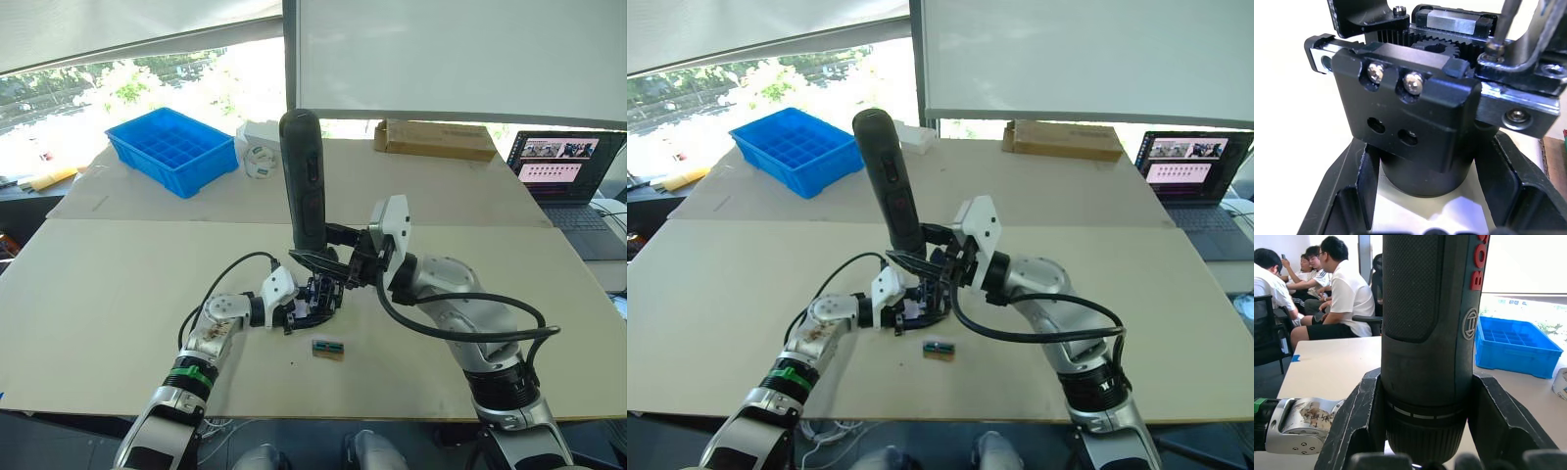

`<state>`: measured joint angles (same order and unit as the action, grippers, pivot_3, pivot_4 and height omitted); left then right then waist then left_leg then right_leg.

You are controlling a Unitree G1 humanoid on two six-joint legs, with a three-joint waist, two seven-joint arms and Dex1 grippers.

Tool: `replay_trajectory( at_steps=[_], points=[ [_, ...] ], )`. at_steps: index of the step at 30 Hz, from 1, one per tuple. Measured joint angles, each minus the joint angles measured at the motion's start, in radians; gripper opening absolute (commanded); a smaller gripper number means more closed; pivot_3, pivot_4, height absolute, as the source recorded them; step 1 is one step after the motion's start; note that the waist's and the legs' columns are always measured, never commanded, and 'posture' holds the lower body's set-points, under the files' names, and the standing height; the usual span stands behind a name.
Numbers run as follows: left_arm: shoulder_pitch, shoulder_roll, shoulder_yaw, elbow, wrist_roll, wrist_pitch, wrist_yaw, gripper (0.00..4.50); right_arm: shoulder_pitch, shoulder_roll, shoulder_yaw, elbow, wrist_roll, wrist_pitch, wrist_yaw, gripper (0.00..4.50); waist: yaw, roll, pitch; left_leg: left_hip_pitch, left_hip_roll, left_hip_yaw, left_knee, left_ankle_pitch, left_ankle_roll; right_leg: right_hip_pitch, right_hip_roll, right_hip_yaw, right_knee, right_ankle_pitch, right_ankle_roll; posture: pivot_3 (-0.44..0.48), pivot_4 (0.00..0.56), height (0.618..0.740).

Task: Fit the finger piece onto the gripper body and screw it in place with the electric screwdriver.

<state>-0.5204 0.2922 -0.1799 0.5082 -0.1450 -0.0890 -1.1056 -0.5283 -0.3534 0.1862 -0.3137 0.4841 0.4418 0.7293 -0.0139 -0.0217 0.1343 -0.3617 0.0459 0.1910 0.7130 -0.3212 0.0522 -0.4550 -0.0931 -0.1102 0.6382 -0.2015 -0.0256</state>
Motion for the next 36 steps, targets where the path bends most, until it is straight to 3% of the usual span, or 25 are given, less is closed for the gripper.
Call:
replay_trajectory(
  at_steps=[10, 18, 29, 34, 36],
  points=[
    [0.002, -0.005, 0.002, 0.000, -0.001, -0.001, 0.004, 2.35, -0.030, -0.014, -0.012, 0.006, 0.007, 0.000, 0.052, 1.91, 0.000, 0.000, 0.000, 0.000, 0.000, 0.000, 0.000, 0.000, 0.000, 0.000, 0.000, 0.000, 0.000, 0.000, 0.000, 0.000, 0.150, 0.740],
    [-0.022, -0.020, -0.012, 0.036, 0.021, -0.007, 0.039, 2.35, -0.159, -0.013, -0.069, 0.065, 0.110, 0.022, 0.159, 1.91, 0.005, 0.000, 0.001, -0.002, 0.000, -0.001, 0.001, 0.000, 0.001, -0.001, -0.001, -0.001, 0.000, 0.000, 0.000, 0.000, 0.150, 0.740],
    [-0.042, -0.047, -0.007, 0.069, 0.019, -0.013, 0.069, 2.35, -0.165, -0.051, -0.166, -0.056, 0.247, 0.043, 0.179, 1.91, 0.014, 0.000, 0.001, -0.003, -0.001, -0.002, 0.002, -0.001, 0.002, -0.001, -0.006, -0.004, 0.001, 0.001, 0.000, 0.000, 0.150, 0.740],
    [-0.041, -0.044, 0.005, 0.069, 0.008, -0.005, 0.064, 4.49, -0.126, -0.113, -0.214, -0.176, 0.338, 0.111, 0.133, 1.91, 0.012, 0.000, 0.001, -0.004, 0.000, -0.004, 0.001, -0.001, 0.003, -0.001, -0.006, -0.006, 0.001, 0.001, -0.001, 0.000, 0.150, 0.740],
    [-0.038, -0.033, 0.006, 0.069, 0.006, -0.018, 0.053, 4.49, -0.108, -0.142, -0.229, -0.224, 0.374, 0.137, 0.117, 1.91, 0.010, 0.000, 0.001, -0.004, 0.000, -0.004, 0.001, -0.001, 0.002, -0.001, -0.006, -0.007, 0.000, 0.001, -0.001, 0.000, 0.150, 0.740]
  ],
)
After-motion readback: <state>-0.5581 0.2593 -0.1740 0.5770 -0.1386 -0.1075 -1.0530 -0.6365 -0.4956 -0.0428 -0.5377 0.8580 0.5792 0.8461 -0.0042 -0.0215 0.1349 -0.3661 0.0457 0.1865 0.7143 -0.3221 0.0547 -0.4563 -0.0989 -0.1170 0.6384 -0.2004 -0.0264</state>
